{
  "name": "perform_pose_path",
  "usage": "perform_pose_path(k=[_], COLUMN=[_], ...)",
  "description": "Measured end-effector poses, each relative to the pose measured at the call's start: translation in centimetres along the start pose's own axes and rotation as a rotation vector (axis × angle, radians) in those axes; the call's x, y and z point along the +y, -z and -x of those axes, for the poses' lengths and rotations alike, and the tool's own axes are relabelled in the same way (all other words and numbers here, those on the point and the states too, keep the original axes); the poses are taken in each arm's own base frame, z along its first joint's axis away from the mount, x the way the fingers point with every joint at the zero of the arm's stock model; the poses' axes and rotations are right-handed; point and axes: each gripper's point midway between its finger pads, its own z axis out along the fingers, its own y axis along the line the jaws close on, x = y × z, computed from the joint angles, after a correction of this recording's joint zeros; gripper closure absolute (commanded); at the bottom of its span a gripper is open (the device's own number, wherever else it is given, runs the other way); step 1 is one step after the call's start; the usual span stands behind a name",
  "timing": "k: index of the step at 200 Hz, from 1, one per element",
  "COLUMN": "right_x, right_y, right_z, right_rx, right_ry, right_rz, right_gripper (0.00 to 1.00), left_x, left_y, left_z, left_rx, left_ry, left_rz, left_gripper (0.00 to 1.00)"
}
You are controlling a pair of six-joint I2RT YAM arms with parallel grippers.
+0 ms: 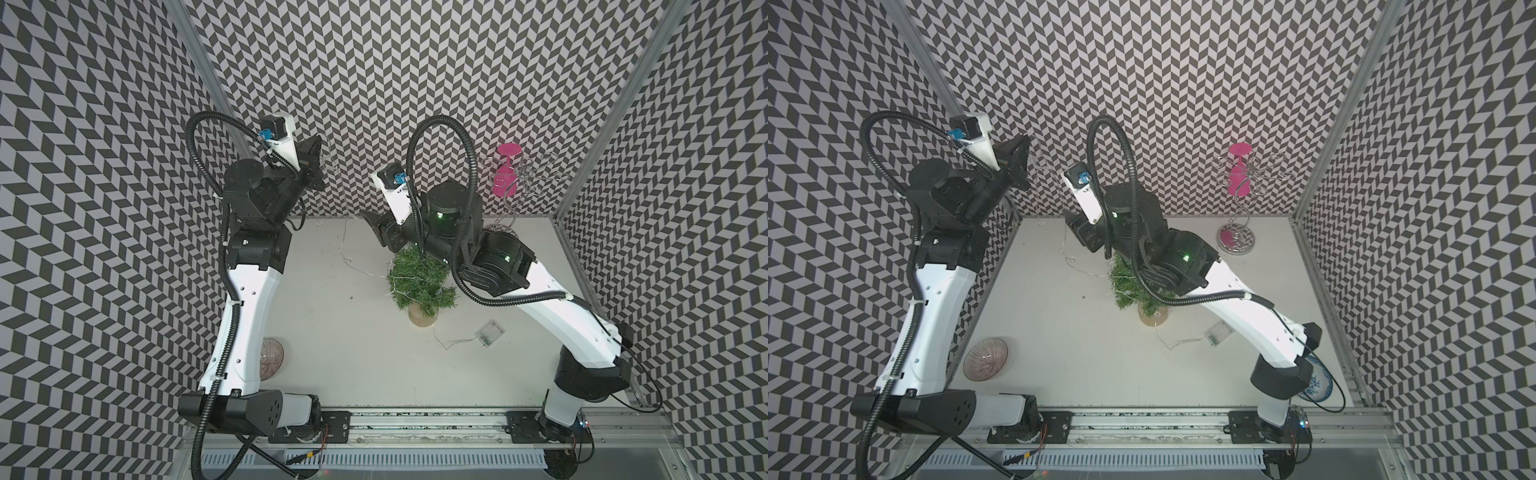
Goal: Wrap string light around the christmas tree
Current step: Wrap the light string around the Christmas tree.
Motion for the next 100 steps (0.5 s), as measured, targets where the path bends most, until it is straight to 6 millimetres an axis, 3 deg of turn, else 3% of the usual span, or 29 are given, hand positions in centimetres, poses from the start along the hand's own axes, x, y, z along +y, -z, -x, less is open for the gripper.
perform_pose_path(k=[25, 56, 78, 100], right_x=[-0.7, -2.6, -5.0, -7.7], right_y=[1.9, 6.2, 9.0, 10.3], right_z=[2.2, 6.5, 8.8, 8.8], right_rx=[-0.057, -0.182, -0.257, -0.276], right_ry=[-0.023, -0.043, -0.046, -0.042], right_rz=[-0.002, -0.032, -0.081, -0.152], right_gripper=[0.29, 0.26, 0.26, 0.25], left_x=[0.2, -0.5, -2.3, -4.6], left_y=[-1.7, -4.0, -5.7, -7.3], left_z=[0.0, 0.6, 1.2, 1.4], left_rx=[0.004, -0.007, -0.029, -0.056], left_ry=[-0.030, -0.053, -0.072, -0.089], left_rz=[-0.015, -0.063, -0.122, -0.192], left_gripper=[1.00, 1.00, 1.00, 1.00])
